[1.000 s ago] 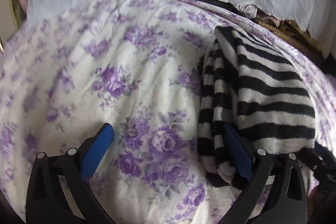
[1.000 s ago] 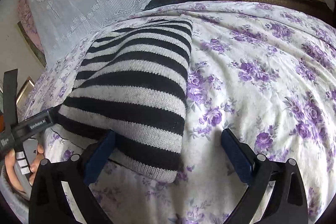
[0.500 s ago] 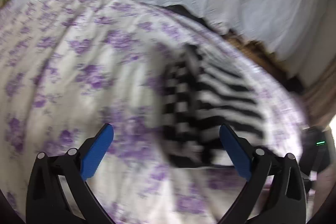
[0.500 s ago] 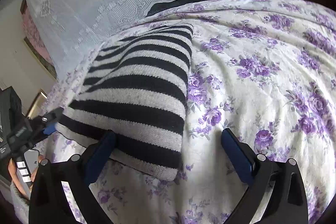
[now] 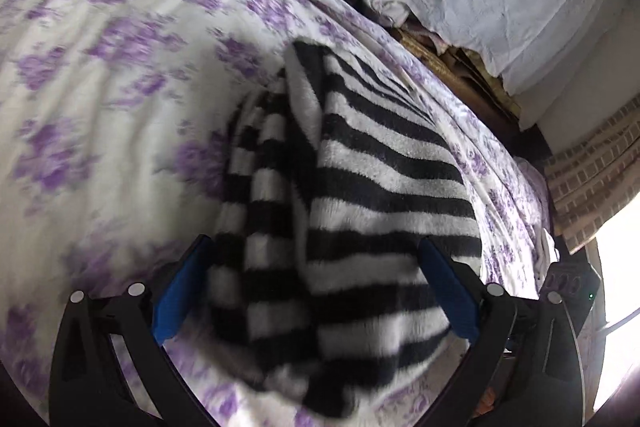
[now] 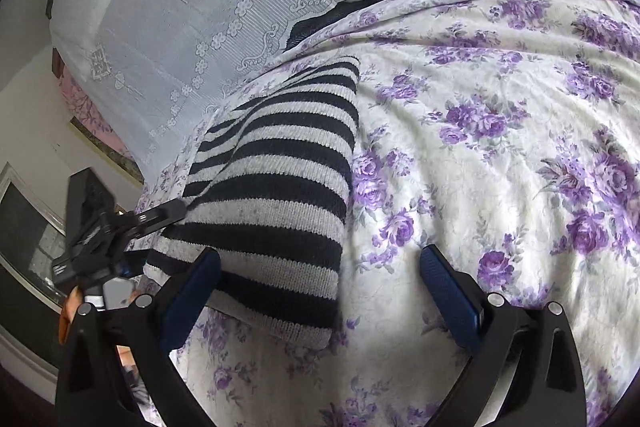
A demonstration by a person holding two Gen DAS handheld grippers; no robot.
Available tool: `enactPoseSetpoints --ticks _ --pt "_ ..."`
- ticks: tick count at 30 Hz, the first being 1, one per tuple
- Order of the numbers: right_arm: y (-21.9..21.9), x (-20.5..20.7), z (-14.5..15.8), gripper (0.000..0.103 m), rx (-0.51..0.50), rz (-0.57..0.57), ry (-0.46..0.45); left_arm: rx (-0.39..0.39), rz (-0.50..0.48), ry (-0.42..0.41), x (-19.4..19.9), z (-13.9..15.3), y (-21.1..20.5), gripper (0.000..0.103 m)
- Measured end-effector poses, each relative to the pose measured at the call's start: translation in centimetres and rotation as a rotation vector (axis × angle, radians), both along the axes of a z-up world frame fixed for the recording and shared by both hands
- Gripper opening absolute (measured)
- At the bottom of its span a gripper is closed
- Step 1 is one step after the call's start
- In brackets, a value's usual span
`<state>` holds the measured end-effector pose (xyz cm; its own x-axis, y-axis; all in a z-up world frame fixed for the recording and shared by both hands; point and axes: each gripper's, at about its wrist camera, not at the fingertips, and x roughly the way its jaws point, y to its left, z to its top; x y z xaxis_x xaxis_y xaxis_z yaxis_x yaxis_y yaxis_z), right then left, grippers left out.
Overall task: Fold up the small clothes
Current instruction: 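Press and straighten the folded sweater bundle with both tools, then grasp the folded striped sweater with the right tool and lift it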
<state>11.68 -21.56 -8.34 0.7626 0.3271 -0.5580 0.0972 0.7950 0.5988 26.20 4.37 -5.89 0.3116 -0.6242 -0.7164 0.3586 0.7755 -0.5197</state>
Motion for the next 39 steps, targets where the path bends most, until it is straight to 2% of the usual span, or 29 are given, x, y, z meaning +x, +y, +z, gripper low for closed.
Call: enactPoseSetpoints --ticks 4,6,11,15,17,20,23,27,30,32,34,35,37,39 --pt "-0.6 0.2 0.2 0.1 0.027 0.003 0.001 -0.01 -0.061 -0.033 -0.3 -0.7 -0.5 0.098" --pt "-1.2 0.8 0.4 0.1 0.042 -0.006 0.008 -0.041 -0.09 -0.026 -0.6 -0.7 -0.3 0.098" --pt "-2.5 3.2 0.6 0.1 0.153 -0.064 0.031 -0.044 -0.116 -0.034 -1.4 -0.7 -0.4 0.098" --pt "-2.6 6.2 0.5 0.1 0.263 -0.008 0.026 -0.061 -0.133 -0.036 -1.8 -0.5 -0.6 0.098" --pt "-2.0 7.7 0.3 0.1 0.281 0.052 0.033 -0.07 -0.135 -0.032 -1.8 -0.6 -0.4 0.098" --pt "-1.1 9.5 0.4 0.1 0.193 0.109 0.052 -0.06 -0.131 -0.035 -1.5 -0.8 -0.9 0.099" --pt "-0.8 11.0 0.6 0.099 0.142 0.12 0.061 0.005 -0.091 -0.065 -1.0 -1.1 -1.8 0.099" --pt "-2.0 9.4 1.7 0.1 0.112 0.05 0.013 0.053 -0.053 -0.125 -1.7 -0.4 -1.9 0.099" --pt "-2.7 8.4 3.2 0.1 0.042 -0.028 -0.059 0.041 0.045 -0.172 -1.7 0.6 -0.3 0.099" --pt "-2.2 9.4 3.5 0.1 -0.023 -0.047 -0.045 0.05 0.125 -0.197 -1.3 1.0 0.6 0.099" --pt "-0.9 11.7 2.4 0.1 -0.128 -0.005 0.059 0.142 0.158 -0.172 -0.3 0.1 0.3 0.099" --pt "-0.5 12.3 1.3 0.1 -0.129 0.023 0.076 0.197 0.151 -0.18 -0.2 -0.1 -0.5 0.099" --pt "-1.2 12.2 1.2 0.1 -0.111 0.022 0.069 0.292 0.148 -0.243 -0.8 0.1 -1.9 0.099" --pt "-1.2 11.9 1.4 0.1 -0.123 0.02 0.059 0.315 0.144 -0.267 -1.0 0.3 -2.3 0.099"
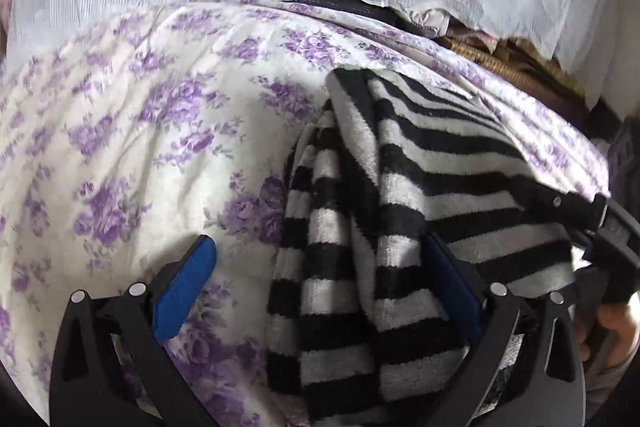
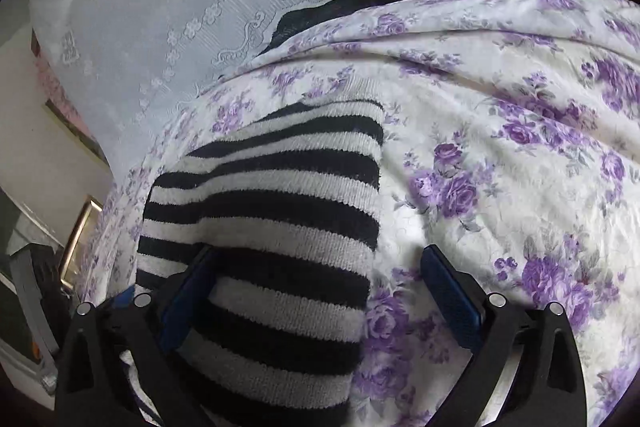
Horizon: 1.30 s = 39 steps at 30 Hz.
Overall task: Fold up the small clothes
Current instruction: 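Grasp the folded striped sweater with the right tool and lift it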
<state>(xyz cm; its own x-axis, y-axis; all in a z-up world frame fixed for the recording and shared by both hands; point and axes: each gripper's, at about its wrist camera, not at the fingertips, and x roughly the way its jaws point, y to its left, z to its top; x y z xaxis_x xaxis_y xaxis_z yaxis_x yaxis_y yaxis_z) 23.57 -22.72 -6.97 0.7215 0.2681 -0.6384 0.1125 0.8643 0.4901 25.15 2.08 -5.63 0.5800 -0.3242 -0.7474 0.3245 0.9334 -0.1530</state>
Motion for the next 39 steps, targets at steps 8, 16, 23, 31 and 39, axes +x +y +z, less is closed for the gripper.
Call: enactPoseSetpoints --ticks 8,16,23,31,39 --pt "0.6 -3.1 -0.7 0.1 0.184 0.118 0.0 -0.261 -0.246 0.165 -0.9 0.1 0.9 0.099" --pt "0.4 -3.9 -1.0 0.1 0.236 0.151 -0.011 -0.309 -0.255 0.241 -0.4 -0.5 1.7 0.099" --pt "1.7 0.8 -0.9 0.1 0.194 0.186 0.019 -0.28 -0.283 0.249 0.4 -0.8 -0.2 0.099" --pt "2.0 1.5 -1.0 0.1 0.17 0.225 0.003 -0.292 -0.313 0.241 0.5 -0.9 -0.6 0.098" --pt "2.6 1.3 -1.0 0.1 0.124 0.225 -0.016 -0.244 -0.277 0.21 0.5 -1.1 -1.4 0.099"
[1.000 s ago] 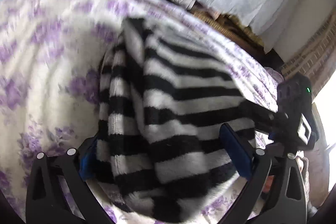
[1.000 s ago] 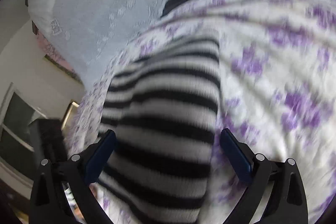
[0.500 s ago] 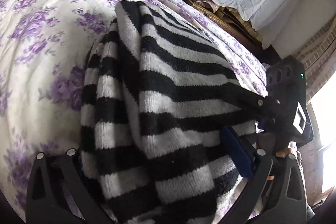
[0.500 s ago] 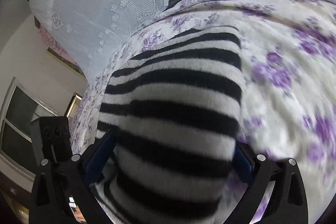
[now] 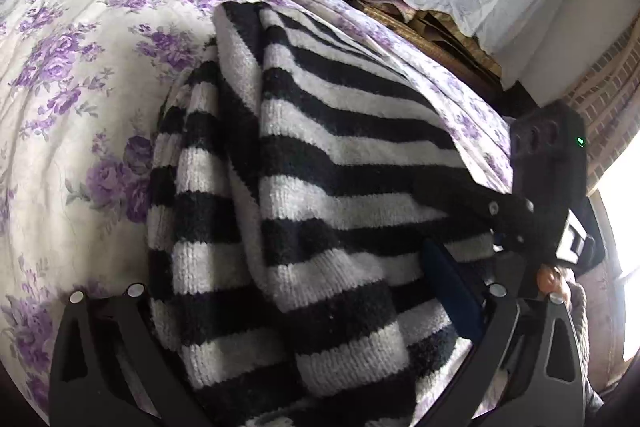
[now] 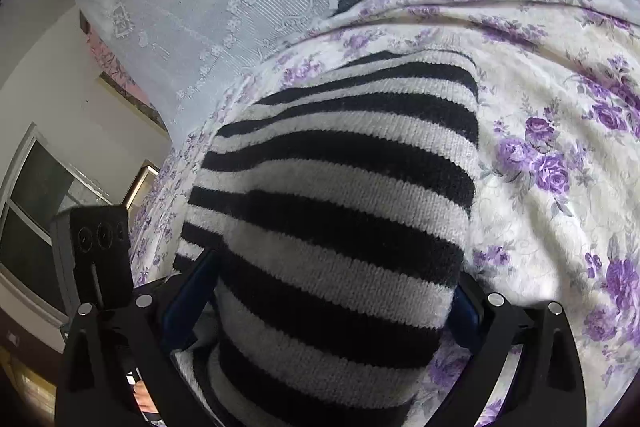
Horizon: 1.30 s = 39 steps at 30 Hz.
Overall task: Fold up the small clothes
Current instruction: 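Grasp the folded striped sweater with the right tool and lift it, then carry the folded sweater with the right tool toward the window end of the bed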
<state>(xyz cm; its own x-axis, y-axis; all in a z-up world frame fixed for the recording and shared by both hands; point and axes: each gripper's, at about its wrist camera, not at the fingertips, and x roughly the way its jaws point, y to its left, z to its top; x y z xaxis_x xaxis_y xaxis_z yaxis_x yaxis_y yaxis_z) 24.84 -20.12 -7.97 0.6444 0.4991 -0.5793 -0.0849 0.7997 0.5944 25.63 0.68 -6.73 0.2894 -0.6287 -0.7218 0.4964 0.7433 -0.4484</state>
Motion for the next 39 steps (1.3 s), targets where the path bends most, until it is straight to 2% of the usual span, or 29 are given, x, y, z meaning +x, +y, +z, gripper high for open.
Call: enactPoseSetpoints --ticks 4,9,16,21,23,25,27,29,31,35,39 --pt "0.4 0.1 0.1 0.1 -0.027 -0.006 -0.004 -0.012 0.047 -0.013 -0.2 0.0 -0.1 0.099" --pt "0.1 -1.0 0.0 0.1 -0.023 -0.028 -0.032 -0.031 0.079 -0.081 -1.6 0.0 0.3 0.099" --pt "0.5 -1.1 0.2 0.1 -0.058 -0.034 -0.03 -0.038 0.073 -0.072 -1.6 0.1 0.7 0.099" --pt "-0.8 -1.0 0.1 0.1 0.035 -0.046 -0.01 -0.054 0.064 -0.058 -1.6 0.4 0.5 0.099" --pt "0.0 -0.8 0.3 0.1 -0.012 -0.024 -0.003 -0.075 0.044 -0.06 -1.7 0.6 0.4 0.098" --pt "0.3 -1.1 0.7 0.1 -0.007 -0.002 -0.034 -0.097 0.002 -0.076 -2.1 1.0 0.2 0.098" --pt "0.0 -1.5 1.1 0.1 0.035 0.015 -0.074 -0.129 -0.042 -0.111 -2.9 1.8 0.0 0.098" --pt "-0.3 -2.0 1.6 0.1 0.078 0.034 -0.12 -0.13 -0.066 -0.156 -3.9 2.4 -0.2 0.098" --pt "0.0 -2.6 2.4 0.1 0.064 0.049 -0.16 -0.124 -0.075 -0.195 -4.6 2.9 -0.4 0.098" --pt "0.8 -3.5 3.2 0.1 0.008 0.059 -0.183 -0.133 -0.066 -0.247 -5.6 3.9 -0.3 0.098" --pt "0.3 -5.3 3.9 0.1 0.019 0.059 -0.198 -0.125 -0.075 -0.277 -7.5 4.8 -0.8 0.098"
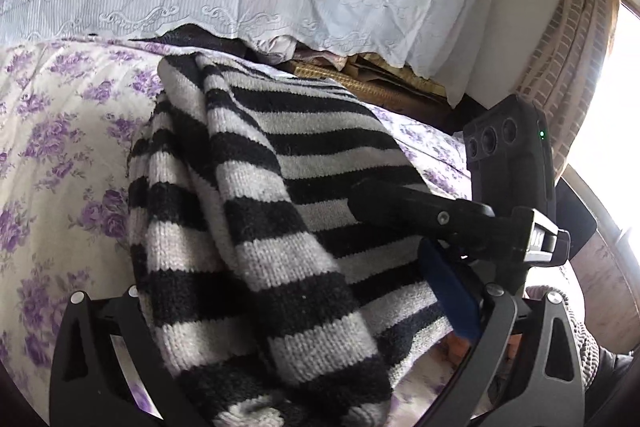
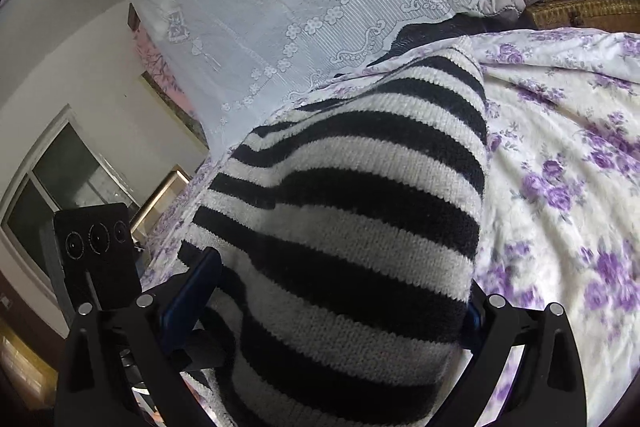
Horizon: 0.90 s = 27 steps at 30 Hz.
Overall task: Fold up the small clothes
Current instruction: 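Carry the folded sweater with the right tool toward the window end of the bed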
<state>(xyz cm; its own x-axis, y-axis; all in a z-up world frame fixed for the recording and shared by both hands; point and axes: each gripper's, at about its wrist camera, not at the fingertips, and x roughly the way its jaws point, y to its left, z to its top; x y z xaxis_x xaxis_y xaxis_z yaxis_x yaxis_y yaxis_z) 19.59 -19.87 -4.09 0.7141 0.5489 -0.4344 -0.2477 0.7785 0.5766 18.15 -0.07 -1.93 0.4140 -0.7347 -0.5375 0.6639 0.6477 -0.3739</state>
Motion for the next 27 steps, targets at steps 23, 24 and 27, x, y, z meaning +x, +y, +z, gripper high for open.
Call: enactPoseSetpoints --ticks 23,24,27 --pt "-19.1 -19.2 6.0 0.1 -0.071 -0.305 -0.092 0.012 -0.354 -0.132 -13.8 6.4 -20.7 0.098" --pt "-20.4 -20.2 6.2 0.1 -0.072 -0.327 -0.095 0.012 -0.38 -0.133 -14.4 6.7 -22.4 0.098" --pt "-24.0 -22.7 6.7 0.1 -0.071 -0.391 -0.102 0.012 -0.441 -0.143 -16.3 7.5 -26.9 0.098"
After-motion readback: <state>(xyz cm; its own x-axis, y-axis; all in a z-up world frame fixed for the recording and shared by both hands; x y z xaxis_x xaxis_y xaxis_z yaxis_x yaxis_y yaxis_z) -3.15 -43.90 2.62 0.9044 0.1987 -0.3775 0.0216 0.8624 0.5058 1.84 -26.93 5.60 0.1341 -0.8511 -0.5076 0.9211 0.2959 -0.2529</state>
